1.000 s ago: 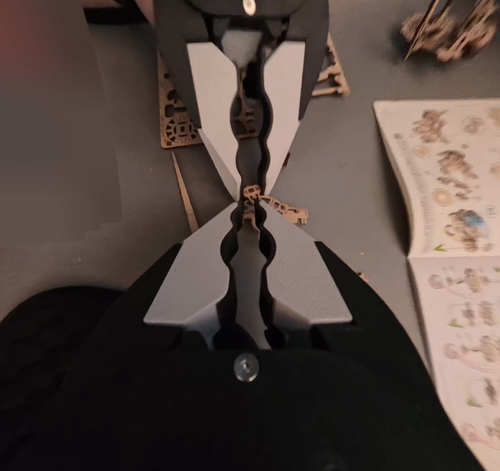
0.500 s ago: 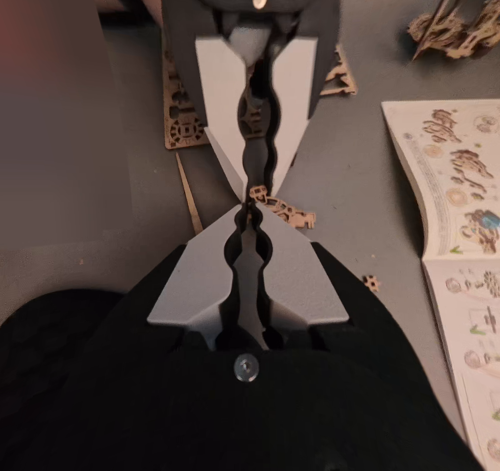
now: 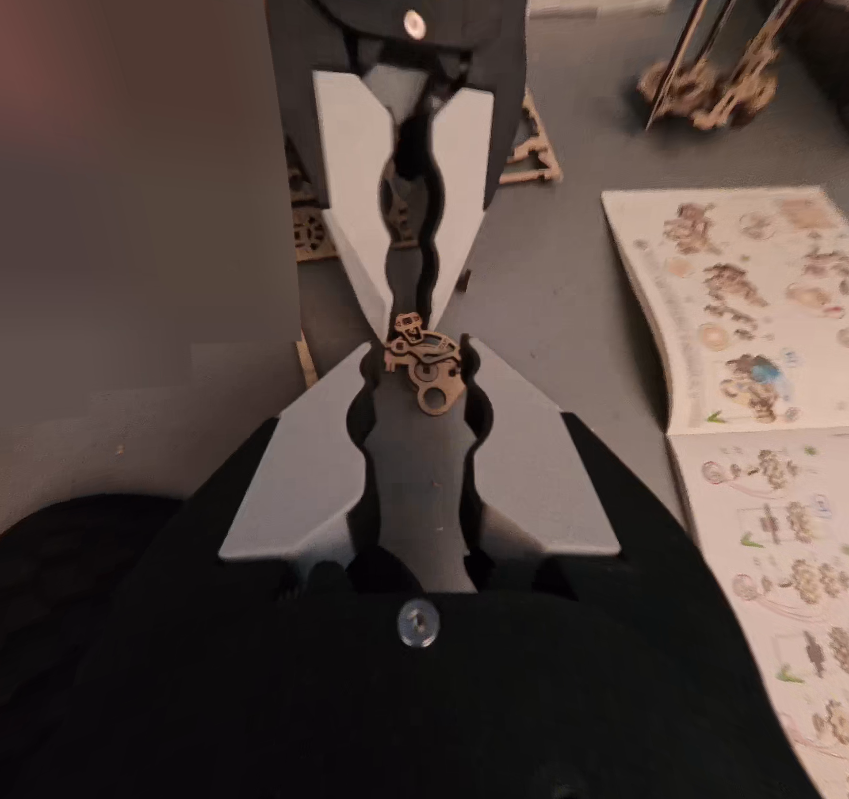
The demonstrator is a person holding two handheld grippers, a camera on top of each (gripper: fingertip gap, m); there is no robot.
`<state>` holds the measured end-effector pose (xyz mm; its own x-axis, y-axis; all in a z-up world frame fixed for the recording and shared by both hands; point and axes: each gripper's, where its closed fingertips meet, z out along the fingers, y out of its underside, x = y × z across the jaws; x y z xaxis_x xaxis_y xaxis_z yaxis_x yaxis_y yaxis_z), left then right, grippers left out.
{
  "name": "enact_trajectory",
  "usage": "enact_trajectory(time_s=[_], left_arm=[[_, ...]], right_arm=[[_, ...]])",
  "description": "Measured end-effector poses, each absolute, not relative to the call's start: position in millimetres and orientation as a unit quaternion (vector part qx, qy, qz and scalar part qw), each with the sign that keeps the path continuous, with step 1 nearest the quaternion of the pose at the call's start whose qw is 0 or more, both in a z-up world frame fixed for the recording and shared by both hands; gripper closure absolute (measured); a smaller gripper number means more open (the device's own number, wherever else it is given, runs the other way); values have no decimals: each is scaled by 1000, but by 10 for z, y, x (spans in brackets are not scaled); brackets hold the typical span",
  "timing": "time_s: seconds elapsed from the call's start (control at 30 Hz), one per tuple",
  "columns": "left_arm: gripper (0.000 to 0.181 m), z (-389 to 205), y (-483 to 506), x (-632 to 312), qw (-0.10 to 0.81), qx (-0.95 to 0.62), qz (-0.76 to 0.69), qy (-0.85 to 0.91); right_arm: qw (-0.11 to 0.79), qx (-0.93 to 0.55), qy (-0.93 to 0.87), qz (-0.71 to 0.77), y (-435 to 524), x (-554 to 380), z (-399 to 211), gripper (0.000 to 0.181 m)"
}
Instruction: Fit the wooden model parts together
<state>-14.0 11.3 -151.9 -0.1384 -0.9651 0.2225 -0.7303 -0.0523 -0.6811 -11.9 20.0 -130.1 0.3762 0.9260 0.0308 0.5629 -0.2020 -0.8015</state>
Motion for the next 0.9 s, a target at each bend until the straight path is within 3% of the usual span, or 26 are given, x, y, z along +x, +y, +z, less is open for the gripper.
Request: enact_trajectory(time_s=[0.1, 0.2, 0.33, 0.47, 0.7, 0.9], left_arm=[[167, -1244, 89, -107, 131, -650, -461, 590], [167, -1023, 114, -125, 100, -649, -542, 525], [167, -984, 62, -167, 45, -650, -581, 488], [168, -938, 10, -171, 13, -642, -606, 469], [165, -792, 30, -143, 28, -621, -638, 454], [160, -689, 139, -138, 153, -596, -591, 522]], right_arm=[[465, -667, -528, 244, 168, -113, -1010, 142], [501, -631, -562, 186, 139, -139, -915, 149], [523, -604, -591, 109, 147, -159, -946, 163], [529, -600, -586, 131, 108, -167, -896, 167], [535, -613, -542, 210, 94, -121, -745, 170], [540, -621, -505, 259, 124, -69, -667, 172]])
